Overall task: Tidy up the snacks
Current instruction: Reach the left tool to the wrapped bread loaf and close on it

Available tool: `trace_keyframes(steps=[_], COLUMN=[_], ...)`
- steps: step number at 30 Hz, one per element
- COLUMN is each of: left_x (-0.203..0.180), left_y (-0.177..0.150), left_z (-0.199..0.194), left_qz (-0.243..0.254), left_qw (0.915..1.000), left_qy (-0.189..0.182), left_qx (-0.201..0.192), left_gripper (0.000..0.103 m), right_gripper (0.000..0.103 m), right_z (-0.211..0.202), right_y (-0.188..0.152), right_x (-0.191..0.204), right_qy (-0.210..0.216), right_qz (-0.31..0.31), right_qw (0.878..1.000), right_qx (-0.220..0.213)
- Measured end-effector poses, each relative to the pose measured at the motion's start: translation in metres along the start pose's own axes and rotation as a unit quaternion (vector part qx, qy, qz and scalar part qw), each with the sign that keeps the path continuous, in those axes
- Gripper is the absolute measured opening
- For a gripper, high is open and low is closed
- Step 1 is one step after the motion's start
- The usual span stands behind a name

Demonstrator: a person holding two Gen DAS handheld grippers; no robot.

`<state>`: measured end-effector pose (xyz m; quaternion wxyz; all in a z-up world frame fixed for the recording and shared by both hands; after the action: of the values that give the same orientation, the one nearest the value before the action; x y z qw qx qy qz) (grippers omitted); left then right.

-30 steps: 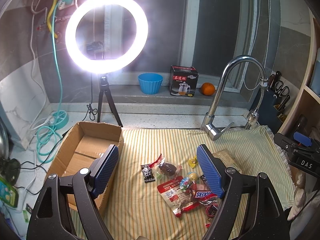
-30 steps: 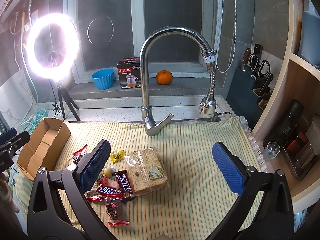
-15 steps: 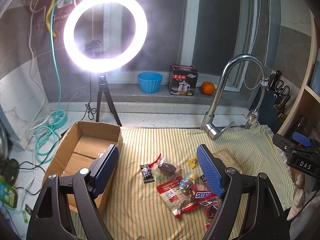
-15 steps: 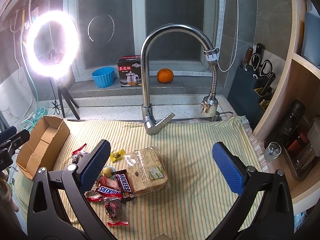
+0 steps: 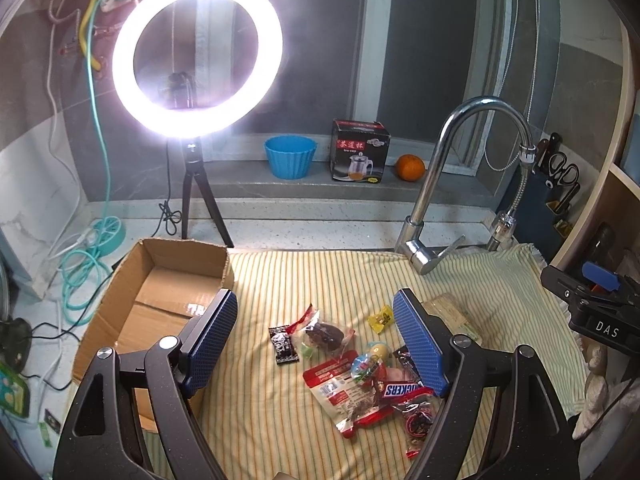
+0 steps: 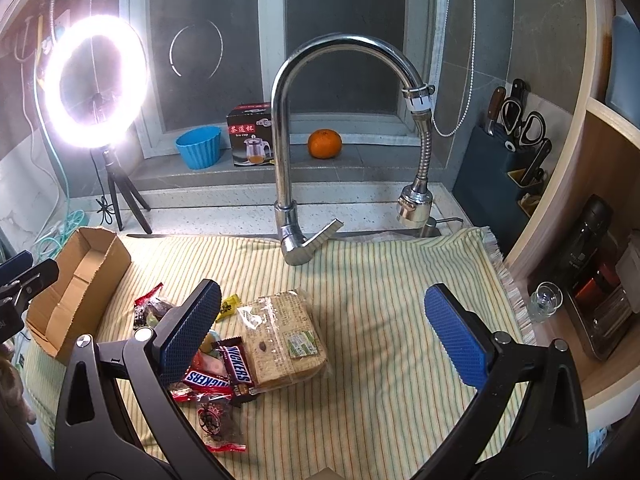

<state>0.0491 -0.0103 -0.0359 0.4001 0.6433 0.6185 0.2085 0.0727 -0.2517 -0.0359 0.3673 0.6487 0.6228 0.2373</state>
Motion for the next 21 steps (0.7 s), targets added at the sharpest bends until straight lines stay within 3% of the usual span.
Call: trace_keyframes(steps=[8, 14, 20, 21], left_x=[-0.007, -0.014, -0.023, -0.024], left_y=[-0.011, -0.024, -0.037, -0.038], left_z=[0.021, 0.04, 0.061, 0.065], left_qz=[-0.009, -0.017, -0.033, -0.038], left_qw=[0.9992, 0.9967, 0.991, 0.9893], left_qy=[-0.024, -0.049, -0.086, -0.095], left_qx=[0.03, 0.062, 0.097, 0.104], left_gripper=[0.081, 0.08, 0.072, 0.063], right_gripper=[0.103, 0.103, 0.092, 0.088], right_z=[0.02, 0.046, 0.076, 0.081], right_y=[-0.003, -0.016, -0.027, -0.028], right_x=[-0.006, -0.028, -0.05, -0.052], right_qy=[-0.002, 0.024, 0.072, 0.081], right_qz=[-0.011, 0.007, 0.038, 0.041], right_qw=[1.0, 0.998, 0.991, 0.989], right_qx=[0.019, 0.06, 0.109, 0.118])
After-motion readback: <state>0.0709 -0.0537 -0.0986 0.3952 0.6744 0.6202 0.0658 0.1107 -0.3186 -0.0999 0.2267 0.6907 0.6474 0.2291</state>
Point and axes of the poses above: each gripper's, at about its wrist camera, not at the fingertips, and z roughly the way its jaws point, x to its left, y to its top, the point moved 3 cm from there along z, roughly the way its jaws point, and after that the axes turned 13 degrees about -y, right-handed, at the moved point
